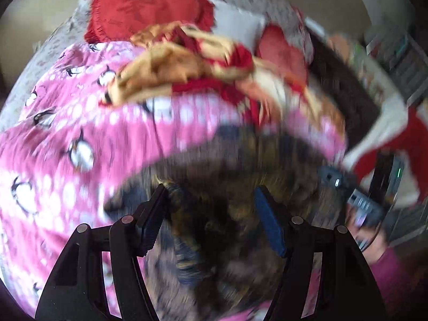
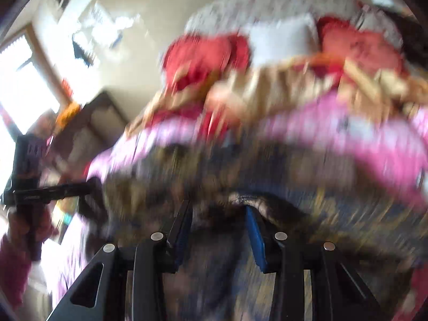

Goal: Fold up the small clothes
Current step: 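Carry the hem over the shirt body with both grippers, folding it in half, then lay the folded hem down on the shirt and open both grippers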

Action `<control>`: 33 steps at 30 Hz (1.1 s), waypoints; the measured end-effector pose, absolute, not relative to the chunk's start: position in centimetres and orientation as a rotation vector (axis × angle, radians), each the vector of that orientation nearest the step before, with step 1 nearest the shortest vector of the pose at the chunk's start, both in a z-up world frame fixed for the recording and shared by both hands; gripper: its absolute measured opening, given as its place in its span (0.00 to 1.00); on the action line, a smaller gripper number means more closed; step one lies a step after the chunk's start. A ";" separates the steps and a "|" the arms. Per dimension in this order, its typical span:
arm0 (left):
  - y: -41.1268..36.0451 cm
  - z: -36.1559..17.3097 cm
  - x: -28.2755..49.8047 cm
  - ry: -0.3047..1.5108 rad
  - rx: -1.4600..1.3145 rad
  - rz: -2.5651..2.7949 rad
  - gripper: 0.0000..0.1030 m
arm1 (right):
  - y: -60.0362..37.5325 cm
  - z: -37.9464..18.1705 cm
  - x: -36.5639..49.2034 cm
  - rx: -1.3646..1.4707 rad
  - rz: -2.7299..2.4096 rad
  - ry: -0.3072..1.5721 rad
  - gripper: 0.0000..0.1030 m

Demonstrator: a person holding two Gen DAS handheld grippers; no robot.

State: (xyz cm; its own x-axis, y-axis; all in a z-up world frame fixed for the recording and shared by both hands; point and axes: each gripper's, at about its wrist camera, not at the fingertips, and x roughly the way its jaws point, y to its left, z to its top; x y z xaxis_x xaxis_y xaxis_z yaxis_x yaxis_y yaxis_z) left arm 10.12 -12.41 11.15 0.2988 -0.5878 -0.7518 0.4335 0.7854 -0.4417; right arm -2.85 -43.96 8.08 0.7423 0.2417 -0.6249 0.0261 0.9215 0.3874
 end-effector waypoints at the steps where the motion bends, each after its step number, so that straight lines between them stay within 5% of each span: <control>1: -12.0 11.8 11.2 1.044 -0.225 -0.647 0.64 | -44.5 9.1 -2.1 0.397 0.085 0.690 0.37; 8: -9.9 14.9 10.2 0.960 -0.202 -0.631 0.63 | -45.7 13.5 -5.1 0.452 0.175 0.599 0.48; 18: -10.8 6.8 3.4 1.208 0.167 -0.713 0.63 | -36.5 4.2 -6.9 0.230 0.411 0.979 0.48; 22: -14.9 5.7 5.4 1.242 0.211 -0.749 0.63 | -37.5 5.5 -3.0 0.283 0.355 0.903 0.47; 28: -12.6 7.0 12.6 1.370 -0.315 -0.708 0.63 | -42.0 11.5 1.2 0.396 0.129 0.653 0.48; 33: -9.4 8.7 9.9 1.319 -0.208 -0.766 0.63 | -42.2 12.7 -3.2 0.394 0.255 0.653 0.59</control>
State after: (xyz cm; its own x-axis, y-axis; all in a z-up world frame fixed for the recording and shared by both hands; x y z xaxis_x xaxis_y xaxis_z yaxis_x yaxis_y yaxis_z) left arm 9.90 -9.39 8.70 0.0492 -0.6094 -0.7914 0.3855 0.7425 -0.5478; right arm -3.23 -42.21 12.70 0.7672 0.3506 -0.5371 -0.1069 0.8956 0.4319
